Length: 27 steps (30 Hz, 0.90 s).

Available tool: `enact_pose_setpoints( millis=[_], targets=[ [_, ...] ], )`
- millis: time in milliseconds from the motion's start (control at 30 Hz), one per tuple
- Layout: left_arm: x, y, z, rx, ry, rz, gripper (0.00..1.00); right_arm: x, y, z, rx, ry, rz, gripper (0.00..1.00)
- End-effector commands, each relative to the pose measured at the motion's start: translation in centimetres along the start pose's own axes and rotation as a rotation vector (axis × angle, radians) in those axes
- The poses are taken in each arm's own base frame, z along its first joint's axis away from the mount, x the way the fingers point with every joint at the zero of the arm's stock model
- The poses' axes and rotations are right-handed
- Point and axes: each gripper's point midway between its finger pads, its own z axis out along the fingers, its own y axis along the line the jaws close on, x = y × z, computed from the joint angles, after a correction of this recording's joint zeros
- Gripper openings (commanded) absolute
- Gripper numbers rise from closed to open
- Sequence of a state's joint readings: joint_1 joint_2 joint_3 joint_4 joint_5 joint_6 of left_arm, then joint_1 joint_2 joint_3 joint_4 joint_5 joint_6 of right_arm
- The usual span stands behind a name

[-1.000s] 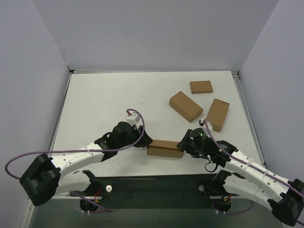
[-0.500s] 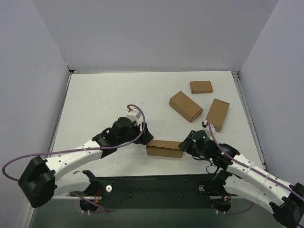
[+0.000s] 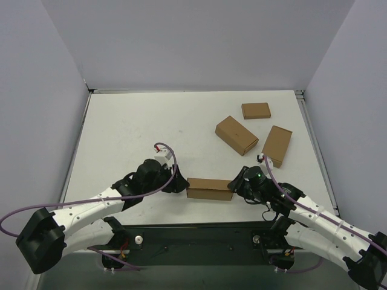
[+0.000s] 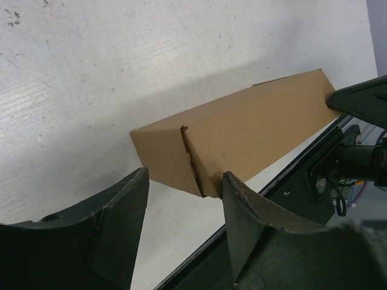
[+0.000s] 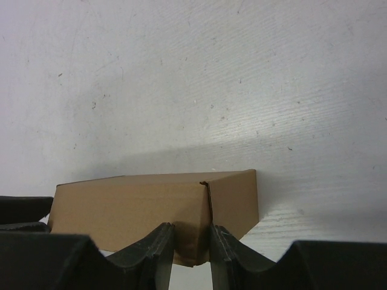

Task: Fold the paper box

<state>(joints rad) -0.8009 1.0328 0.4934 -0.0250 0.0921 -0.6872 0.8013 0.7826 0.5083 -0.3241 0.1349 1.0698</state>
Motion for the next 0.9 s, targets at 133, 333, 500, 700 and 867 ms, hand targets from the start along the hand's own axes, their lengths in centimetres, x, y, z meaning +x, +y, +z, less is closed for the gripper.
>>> enact_pose_setpoints(
  millis=[133, 333, 500, 700, 867],
  targets=[
    [2.6, 1.3, 0.6, 0.011, 0.047, -0.036, 0.52, 1.8, -4.8, 0.1, 0.175, 0.047, -0.083, 0.29],
    [4.0, 2.1, 0.3, 0.024, 0.058, -0.039, 0.41, 1.4, -5.0, -0.5, 0.178, 0.036, -0.122, 0.32],
    [4.2, 2.0, 0.5, 0.034, 0.066, -0.032, 0.39, 0.4, -4.3, -1.6, 0.167, 0.024, -0.144, 0.41],
    [4.3, 2.2, 0.7, 0.027, 0.064, -0.029, 0.34, 1.2, -5.3, -1.4, 0.195, 0.045, -0.151, 0.37],
    [4.9, 3.2, 0.8, -0.005, 0.077, -0.022, 0.31, 2.7, -7.4, -0.7, 0.269, 0.101, -0.178, 0.24]
  ],
)
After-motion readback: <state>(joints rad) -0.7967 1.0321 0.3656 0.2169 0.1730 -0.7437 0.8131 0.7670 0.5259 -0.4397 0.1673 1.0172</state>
